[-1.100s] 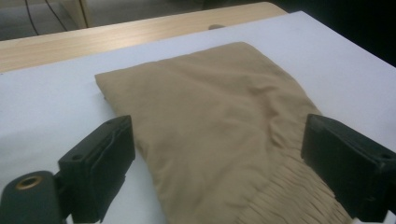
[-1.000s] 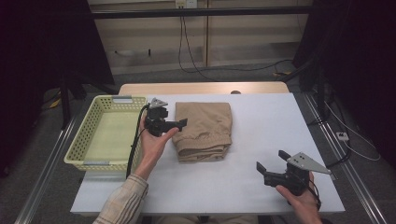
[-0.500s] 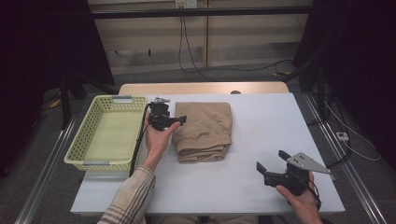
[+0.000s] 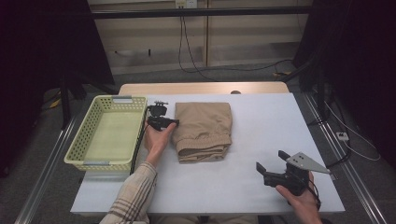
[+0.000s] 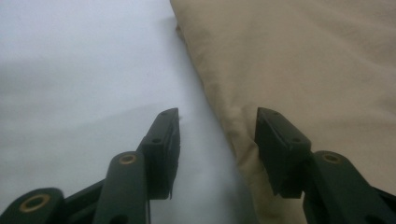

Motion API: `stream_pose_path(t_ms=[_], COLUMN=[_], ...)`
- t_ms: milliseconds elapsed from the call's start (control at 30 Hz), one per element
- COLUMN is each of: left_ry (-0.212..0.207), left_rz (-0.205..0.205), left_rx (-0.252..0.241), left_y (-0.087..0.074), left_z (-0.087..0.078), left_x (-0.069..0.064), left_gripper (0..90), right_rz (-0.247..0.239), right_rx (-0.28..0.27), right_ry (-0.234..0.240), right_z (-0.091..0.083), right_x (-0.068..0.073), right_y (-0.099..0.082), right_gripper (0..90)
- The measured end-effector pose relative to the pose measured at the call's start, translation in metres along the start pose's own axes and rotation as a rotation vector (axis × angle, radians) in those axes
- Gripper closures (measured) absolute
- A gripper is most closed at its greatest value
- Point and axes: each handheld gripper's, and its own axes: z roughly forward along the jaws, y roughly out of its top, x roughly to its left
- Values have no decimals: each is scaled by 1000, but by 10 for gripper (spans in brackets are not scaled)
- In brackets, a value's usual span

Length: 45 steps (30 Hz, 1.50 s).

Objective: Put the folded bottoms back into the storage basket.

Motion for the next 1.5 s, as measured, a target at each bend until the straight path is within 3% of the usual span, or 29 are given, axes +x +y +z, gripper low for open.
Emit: stream_pose_path(t_ms=[133, 167, 233, 300, 433, 600, 667, 700, 833, 967, 1233, 1500], left_ry=[-14, -60, -79, -117, -123, -83, -92, -78, -84, -117, -133, -162], left_rz=[-2, -32, -34, -34, -28, -2, 0, 13, 9, -13, 22, 42], left_rx=[22, 28, 40, 63, 72, 103, 113, 108, 107, 106, 78, -13], left_y=[-1, -1, -1, -1, -1, 2, 3, 2, 1, 1, -1, 3], left_z=[2, 1, 1, 1, 2, 3, 4, 4, 4, 6, 5, -7], left_x=[-2, 0, 0, 0, -4, -15, -18, -19, -19, -17, -18, -21], left_gripper=[529, 531, 549, 632, 633, 629, 630, 649, 736, 827, 850, 863], right_rz=[-1, -2, -2, 0, -2, -3, -5, -9, -10, -14, -9, -8], right_rx=[2, 3, 4, 6, 11, 12, 18, 16, 18, 23, 22, 19], right_ry=[0, -1, 0, 5, 8, 5, 6, 6, 6, 2, 6, 5], right_z=[0, 0, 0, 0, 1, 2, 2, 2, 2, 2, 2, 1], right_x=[0, 0, 0, 1, 1, 1, 1, 1, 1, 1, 1, 1], right_y=[0, 0, 0, 0, 0, 0, 0, 0, -1, -1, -1, -1], right_gripper=[53, 53, 53, 52, 51, 51, 50, 50, 50, 51, 51, 51])
